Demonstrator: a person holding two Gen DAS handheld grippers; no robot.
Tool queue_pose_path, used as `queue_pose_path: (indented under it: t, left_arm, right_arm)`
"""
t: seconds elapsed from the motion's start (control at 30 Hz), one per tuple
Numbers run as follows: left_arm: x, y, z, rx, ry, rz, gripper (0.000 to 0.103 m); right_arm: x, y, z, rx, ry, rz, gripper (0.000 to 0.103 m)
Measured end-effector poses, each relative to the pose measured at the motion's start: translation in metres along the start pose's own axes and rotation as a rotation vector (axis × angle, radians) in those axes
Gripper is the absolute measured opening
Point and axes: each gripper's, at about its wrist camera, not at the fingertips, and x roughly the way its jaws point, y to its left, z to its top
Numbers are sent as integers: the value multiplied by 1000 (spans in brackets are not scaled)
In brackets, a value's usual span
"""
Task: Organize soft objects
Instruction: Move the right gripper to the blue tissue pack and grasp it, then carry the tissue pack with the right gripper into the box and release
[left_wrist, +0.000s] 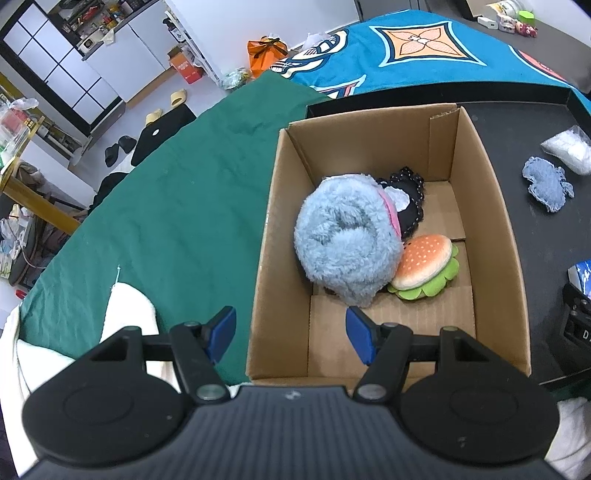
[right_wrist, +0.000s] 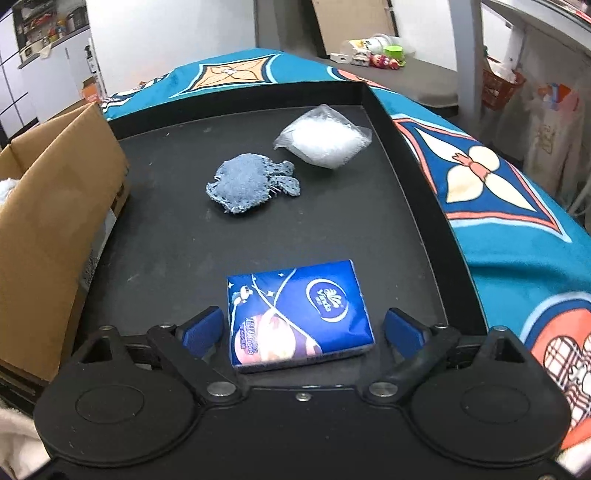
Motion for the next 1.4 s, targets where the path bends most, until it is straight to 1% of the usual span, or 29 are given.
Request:
queue_pose_path:
  t: [0.07, 0.13, 0.2, 0.47, 0.57, 0.63, 0.67, 0.73, 0.83, 0.93, 1.03, 1.13, 1.3, 1.33, 1.4]
  left_arm:
    - [-1, 1, -1, -3, -7, 1, 64]
    - [-1, 2, -2, -12, -9, -1, 64]
    - [0, 5, -1, -23, -4, -9, 64]
    - [-3, 12, -3, -41, -22, -38, 64]
    - [-2, 17, -2, -51, -12, -66, 64]
    - [-3, 23, 1, -59, -3, -104, 64]
    - [-3, 28, 3, -75, 1, -134, 64]
    - [-5, 38, 4, -102, -3, -153, 64]
    - [-6, 47, 4, -86, -23, -115, 64]
    - [-3, 58, 5, -107, -9, -176, 64]
    - [0, 65, 5, -112, -9, -196, 64]
    - [1, 68, 2, -109, -14, -241, 61]
    - [4, 66, -1, -95, -32, -278, 54]
    - [5, 66, -2, -92, -29, -286, 53]
    - [8, 68, -2, -99, -20, -306, 48]
  right_arm:
    - [-1, 0, 0, -4, -3, 6, 88]
    - [-4, -1, 0, -13, -9, 12, 74]
    - [-7, -1, 1, -26, -7, 13, 74]
    - [-19, -8, 9, -5, 0, 25, 73]
    - [-25, -6, 15, -10, -3, 33, 74]
    - [-29, -4, 20, -15, 6, 53, 74]
    - [-31, -3, 24, -15, 5, 61, 74]
    - [-37, 3, 30, -34, 3, 71, 74]
    - [-47, 10, 40, -46, -7, 86, 74]
    - [-58, 18, 49, -61, -23, 104, 74]
    - [-65, 29, 58, -82, -32, 120, 74]
    - [-71, 38, 65, -97, -38, 129, 74]
    - [-83, 54, 75, -121, -61, 134, 74]
    - [-85, 57, 76, -126, -66, 134, 74]
    - [-90, 64, 80, -138, -75, 133, 74]
